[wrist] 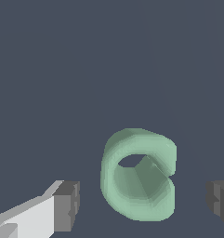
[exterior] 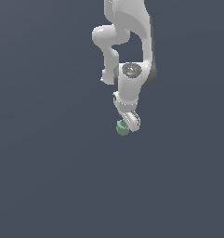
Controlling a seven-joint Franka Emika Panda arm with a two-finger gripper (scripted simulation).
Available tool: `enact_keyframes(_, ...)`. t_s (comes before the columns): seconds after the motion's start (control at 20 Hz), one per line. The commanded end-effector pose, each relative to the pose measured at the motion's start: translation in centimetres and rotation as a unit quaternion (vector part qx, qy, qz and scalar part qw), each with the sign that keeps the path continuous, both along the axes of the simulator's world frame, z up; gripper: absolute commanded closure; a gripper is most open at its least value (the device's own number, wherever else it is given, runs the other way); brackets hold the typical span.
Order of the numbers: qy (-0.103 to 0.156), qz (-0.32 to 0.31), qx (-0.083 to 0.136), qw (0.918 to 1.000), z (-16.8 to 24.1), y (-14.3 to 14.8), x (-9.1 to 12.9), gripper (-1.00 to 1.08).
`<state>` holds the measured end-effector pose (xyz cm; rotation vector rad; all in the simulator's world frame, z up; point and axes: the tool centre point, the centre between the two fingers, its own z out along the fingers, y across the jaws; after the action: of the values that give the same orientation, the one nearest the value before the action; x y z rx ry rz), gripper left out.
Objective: Pick up the object and move it to a goal position.
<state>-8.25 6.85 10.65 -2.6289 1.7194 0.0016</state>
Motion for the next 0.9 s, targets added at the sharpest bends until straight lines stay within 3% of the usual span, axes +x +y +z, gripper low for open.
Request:
enact_keyframes(0.0,0.000,-0.011,0.000,0.9999,-0.1,0.1,-0.2,-0.92)
enact_keyframes(0.45,0.000,-0.017,0.000,0.9999,-0.4,0.1,-0.3,-0.92)
enact_keyframes(0.85,0.000,-0.019,-0.001,0.9998,-3.7,0.1,-0.4,-0.92)
